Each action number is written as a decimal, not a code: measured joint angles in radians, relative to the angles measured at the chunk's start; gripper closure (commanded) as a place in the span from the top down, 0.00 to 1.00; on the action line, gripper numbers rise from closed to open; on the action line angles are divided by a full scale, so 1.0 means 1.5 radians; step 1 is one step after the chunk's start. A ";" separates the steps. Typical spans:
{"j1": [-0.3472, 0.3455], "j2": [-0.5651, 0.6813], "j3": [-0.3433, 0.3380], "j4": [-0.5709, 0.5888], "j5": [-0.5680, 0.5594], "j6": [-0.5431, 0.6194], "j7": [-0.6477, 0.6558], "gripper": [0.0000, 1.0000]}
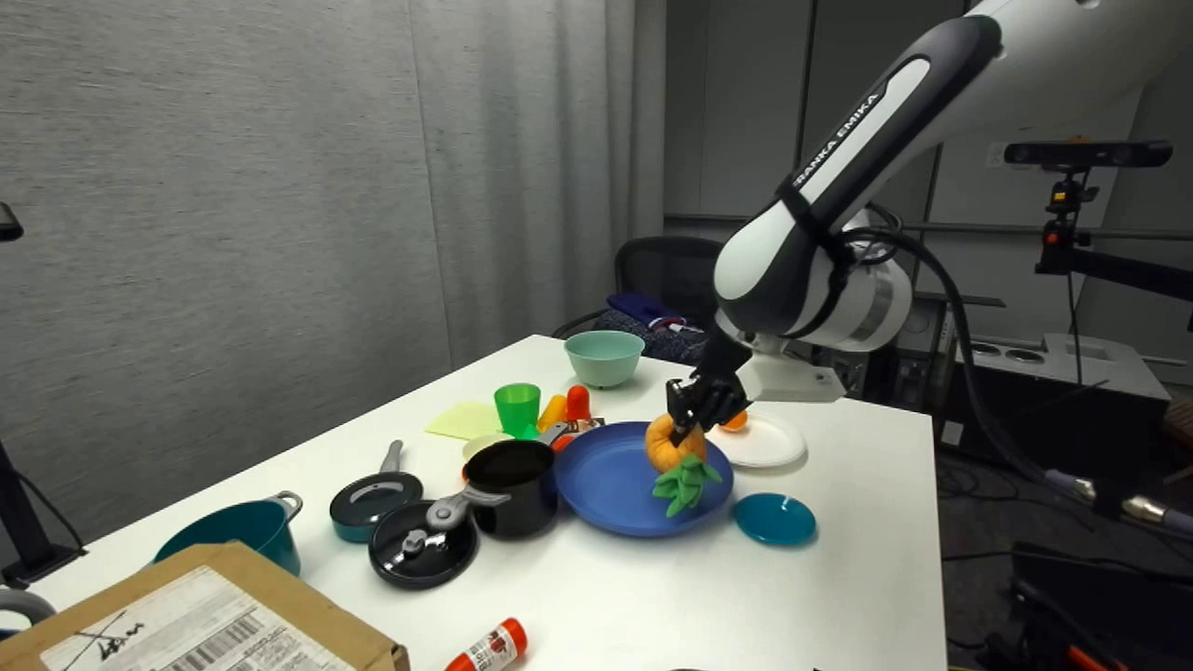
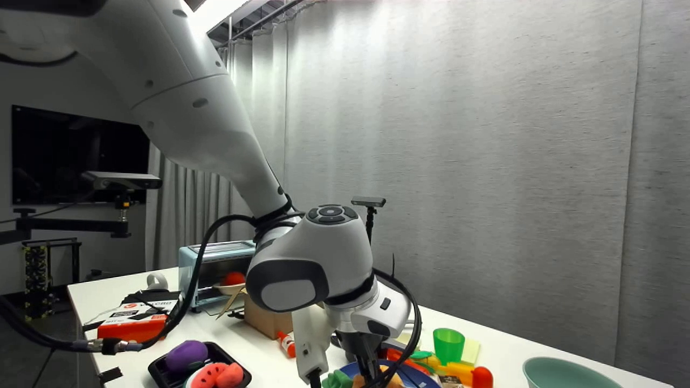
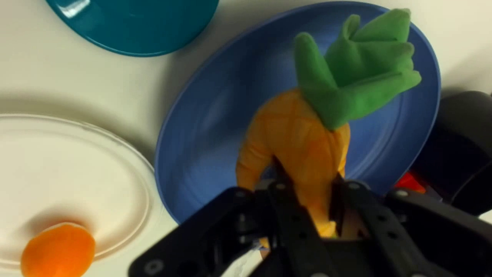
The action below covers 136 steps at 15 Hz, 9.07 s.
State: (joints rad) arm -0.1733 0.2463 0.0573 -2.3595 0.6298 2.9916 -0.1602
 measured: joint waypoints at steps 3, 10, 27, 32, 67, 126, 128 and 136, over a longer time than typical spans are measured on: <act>0.026 0.040 -0.024 0.007 -0.041 0.041 0.029 0.78; 0.028 0.050 -0.130 0.047 -0.172 0.039 0.142 1.00; -0.032 0.127 -0.201 0.139 -0.312 -0.109 0.261 1.00; -0.086 0.136 -0.174 0.171 -0.293 -0.110 0.210 1.00; -0.136 0.046 0.078 0.135 -0.056 -0.216 -0.090 0.05; 0.055 0.046 -0.030 0.060 0.004 -0.108 -0.061 0.00; 0.052 0.054 -0.029 0.065 0.032 -0.037 -0.062 0.00; 0.027 0.040 -0.061 0.070 -0.015 -0.004 -0.041 0.00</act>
State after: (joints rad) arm -0.1323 0.3063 -0.0348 -2.2550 0.6074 2.9854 -0.2211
